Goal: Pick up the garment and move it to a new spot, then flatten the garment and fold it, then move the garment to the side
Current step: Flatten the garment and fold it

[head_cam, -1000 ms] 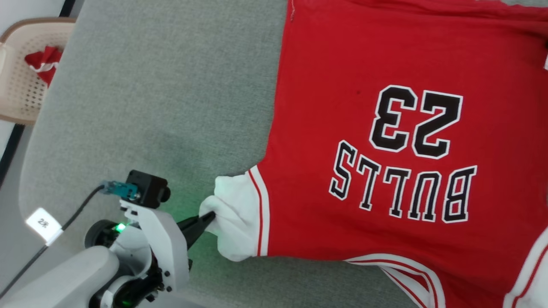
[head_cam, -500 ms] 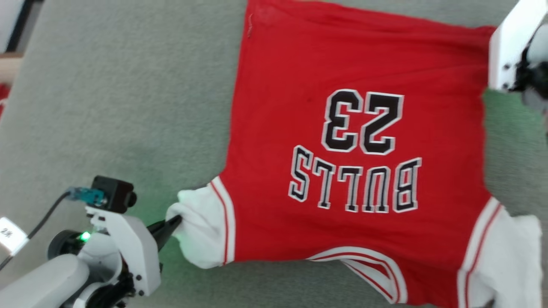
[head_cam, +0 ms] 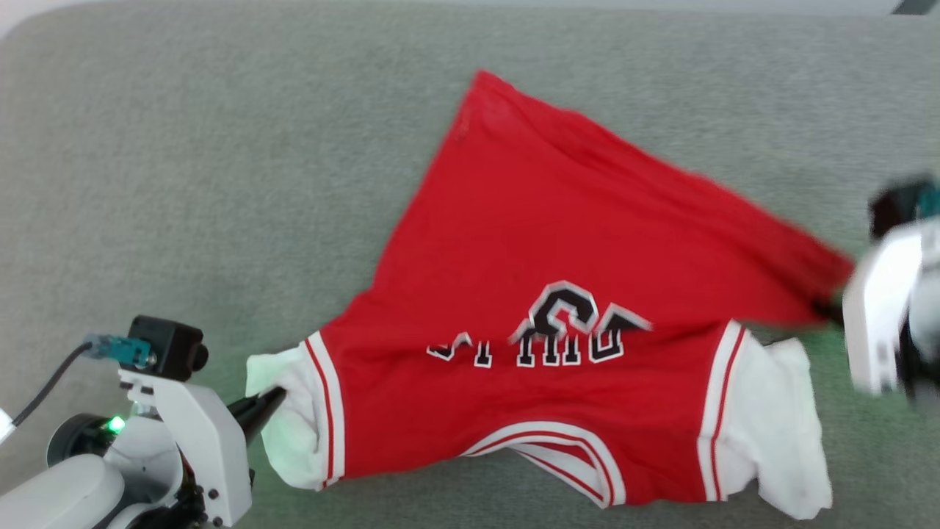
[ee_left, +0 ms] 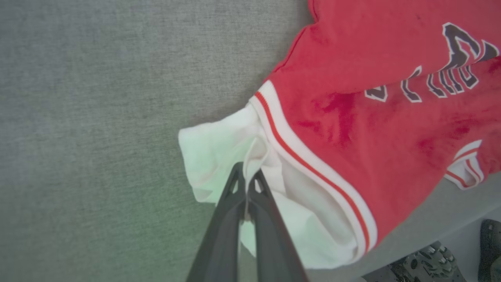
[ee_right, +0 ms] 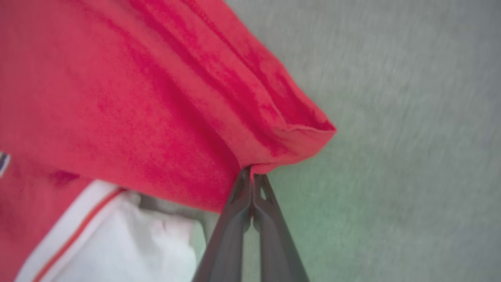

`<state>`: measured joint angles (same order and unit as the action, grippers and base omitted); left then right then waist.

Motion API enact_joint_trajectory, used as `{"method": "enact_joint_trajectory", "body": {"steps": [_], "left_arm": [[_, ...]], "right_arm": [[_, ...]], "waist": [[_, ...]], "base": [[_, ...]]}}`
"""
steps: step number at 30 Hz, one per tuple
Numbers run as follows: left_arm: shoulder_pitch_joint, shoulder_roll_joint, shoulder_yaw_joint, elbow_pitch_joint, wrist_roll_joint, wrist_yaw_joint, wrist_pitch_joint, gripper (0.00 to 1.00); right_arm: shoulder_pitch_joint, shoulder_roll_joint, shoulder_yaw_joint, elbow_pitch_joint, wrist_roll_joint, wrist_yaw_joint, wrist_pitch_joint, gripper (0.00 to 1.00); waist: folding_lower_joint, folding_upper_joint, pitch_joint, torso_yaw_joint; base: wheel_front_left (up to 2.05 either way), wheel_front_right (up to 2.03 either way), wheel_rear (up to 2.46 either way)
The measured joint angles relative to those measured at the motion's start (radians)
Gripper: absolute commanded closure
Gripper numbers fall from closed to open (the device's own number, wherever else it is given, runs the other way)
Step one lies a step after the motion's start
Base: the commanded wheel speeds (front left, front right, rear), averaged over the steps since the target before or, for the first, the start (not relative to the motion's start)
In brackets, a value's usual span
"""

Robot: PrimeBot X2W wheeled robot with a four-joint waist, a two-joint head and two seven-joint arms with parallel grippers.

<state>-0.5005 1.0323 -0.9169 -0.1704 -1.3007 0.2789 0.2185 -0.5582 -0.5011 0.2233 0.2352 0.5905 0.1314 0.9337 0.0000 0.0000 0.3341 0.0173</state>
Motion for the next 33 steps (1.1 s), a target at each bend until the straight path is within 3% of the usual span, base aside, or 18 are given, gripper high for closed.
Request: {"method": "enact_joint_trajectory", "body": {"steps": [4,8,14,15,16,17,18,23,28,33], "left_arm": [[0.01,0.006,-0.001,-0.014,-0.002,0.003,0.001,1.0],[0.009,0.006,-0.001,-0.017,-0.002,0.003,0.003,1.0],[0.004,0.001,-0.003,-0.011,0.0,-0.002,0.01,1.0],[0.001,-0.001,-0.004,-0.009,0.0,-0.005,0.01,1.0],[-0.001,-0.004,-0.005,-0.006,0.002,-0.007,0.011,1.0],[-0.003,-0.007,-0.005,-0.004,0.002,-0.007,0.012,1.0],[-0.004,-0.009,-0.006,-0.002,0.002,-0.008,0.015,1.0],[-0.003,-0.015,-0.01,0.007,0.002,-0.011,0.016,1.0],[0.001,-0.019,-0.012,0.006,-0.001,-0.01,0.016,1.0],[0.002,-0.03,-0.015,0.002,0.0,-0.009,0.016,1.0]], "right_arm": [[0.232,0.018,-0.108,-0.166,0.004,0.0,0.063,1.0],[0.401,0.095,-0.204,-0.28,-0.016,0.0,0.089,1.0],[0.479,0.19,-0.268,-0.295,-0.088,0.0,0.028,1.0],[0.479,0.199,-0.273,-0.285,-0.099,0.0,0.018,0.87],[0.478,0.204,-0.276,-0.276,-0.103,0.0,0.01,0.59],[0.478,0.205,-0.276,-0.272,-0.112,0.001,0.006,0.21],[0.478,0.206,-0.276,-0.272,-0.119,0.001,0.006,0.0],[0.486,0.218,-0.285,-0.324,-0.115,0.001,0.053,0.0],[0.479,0.203,-0.316,-0.455,-0.113,0.0,0.121,0.0],[0.332,0.207,-0.272,-0.531,-0.14,0.0,0.087,0.0]], "waist": [[0.0,0.0,-0.015,-0.028],[0.0,0.0,-0.021,-0.04],[0.0,0.0,-0.008,-0.037],[0.0,0.0,-0.007,-0.036],[0.0,0.0,-0.006,-0.035],[0.0,0.0,-0.006,-0.033],[0.0,0.0,-0.006,-0.031],[0.0,0.0,-0.019,-0.026],[0.0,0.0,-0.036,-0.017],[0.0,0.0,-0.041,0.003]], "base": [[0.0,0.0,0.0],[0.0,0.0,0.0],[0.0,0.0,0.0],[0.0,0.0,0.0],[0.0,0.0,0.0],[0.0,0.0,0.0],[0.0,0.0,0.0],[0.0,0.0,0.0],[0.0,0.0,0.0],[0.0,0.0,0.0]]}}
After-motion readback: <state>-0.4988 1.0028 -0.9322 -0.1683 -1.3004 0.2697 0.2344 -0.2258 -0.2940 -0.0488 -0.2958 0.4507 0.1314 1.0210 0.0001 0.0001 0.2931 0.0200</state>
